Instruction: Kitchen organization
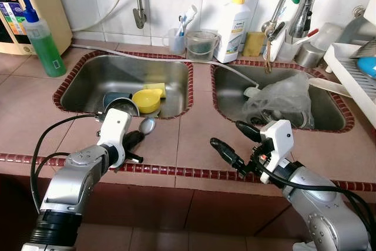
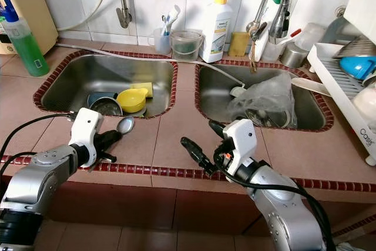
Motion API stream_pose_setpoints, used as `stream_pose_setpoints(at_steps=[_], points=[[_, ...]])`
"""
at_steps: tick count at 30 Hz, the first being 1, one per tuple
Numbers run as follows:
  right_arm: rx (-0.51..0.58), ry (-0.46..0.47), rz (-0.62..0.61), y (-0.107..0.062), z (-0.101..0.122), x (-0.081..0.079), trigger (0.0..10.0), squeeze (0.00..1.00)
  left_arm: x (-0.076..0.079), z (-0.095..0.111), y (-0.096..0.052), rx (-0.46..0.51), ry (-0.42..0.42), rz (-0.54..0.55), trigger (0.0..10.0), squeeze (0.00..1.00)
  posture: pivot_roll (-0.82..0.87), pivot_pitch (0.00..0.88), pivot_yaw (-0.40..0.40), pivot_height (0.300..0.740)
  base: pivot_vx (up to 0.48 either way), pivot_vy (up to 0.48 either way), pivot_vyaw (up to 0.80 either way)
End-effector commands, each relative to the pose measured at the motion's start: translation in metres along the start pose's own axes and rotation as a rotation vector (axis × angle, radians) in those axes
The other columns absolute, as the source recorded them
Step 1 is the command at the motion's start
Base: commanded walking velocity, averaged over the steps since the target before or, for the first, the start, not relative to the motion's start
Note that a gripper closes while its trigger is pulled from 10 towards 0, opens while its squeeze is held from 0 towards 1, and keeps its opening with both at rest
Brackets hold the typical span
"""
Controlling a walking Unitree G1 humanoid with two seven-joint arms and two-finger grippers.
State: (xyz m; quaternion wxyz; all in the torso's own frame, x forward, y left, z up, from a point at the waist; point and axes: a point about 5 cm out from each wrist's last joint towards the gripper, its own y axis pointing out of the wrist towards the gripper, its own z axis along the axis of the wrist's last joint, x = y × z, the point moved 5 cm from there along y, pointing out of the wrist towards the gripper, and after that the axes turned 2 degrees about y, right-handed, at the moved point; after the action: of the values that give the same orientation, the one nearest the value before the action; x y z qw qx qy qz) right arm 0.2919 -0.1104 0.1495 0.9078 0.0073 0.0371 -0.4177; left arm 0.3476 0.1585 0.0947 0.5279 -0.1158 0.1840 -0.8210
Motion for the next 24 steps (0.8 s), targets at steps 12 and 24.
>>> stream_pose_setpoints(at_steps=[12, 24], points=[[0.013, 0.002, -0.011, 0.003, 0.004, 0.004, 10.0, 0.00, 0.041, 0.001, -0.001, 0.008, 0.085, -0.185, 10.0, 0.00, 0.05, 0.000, -0.044, 0.740, 0.000, 0.000, 0.00], [0.027, 0.009, -0.019, 0.004, 0.006, 0.004, 10.0, 0.00, 0.039, -0.002, -0.002, -0.013, 0.103, -0.180, 10.0, 0.00, 0.05, 0.000, -0.032, 0.740, 0.000, 0.000, 0.00]])
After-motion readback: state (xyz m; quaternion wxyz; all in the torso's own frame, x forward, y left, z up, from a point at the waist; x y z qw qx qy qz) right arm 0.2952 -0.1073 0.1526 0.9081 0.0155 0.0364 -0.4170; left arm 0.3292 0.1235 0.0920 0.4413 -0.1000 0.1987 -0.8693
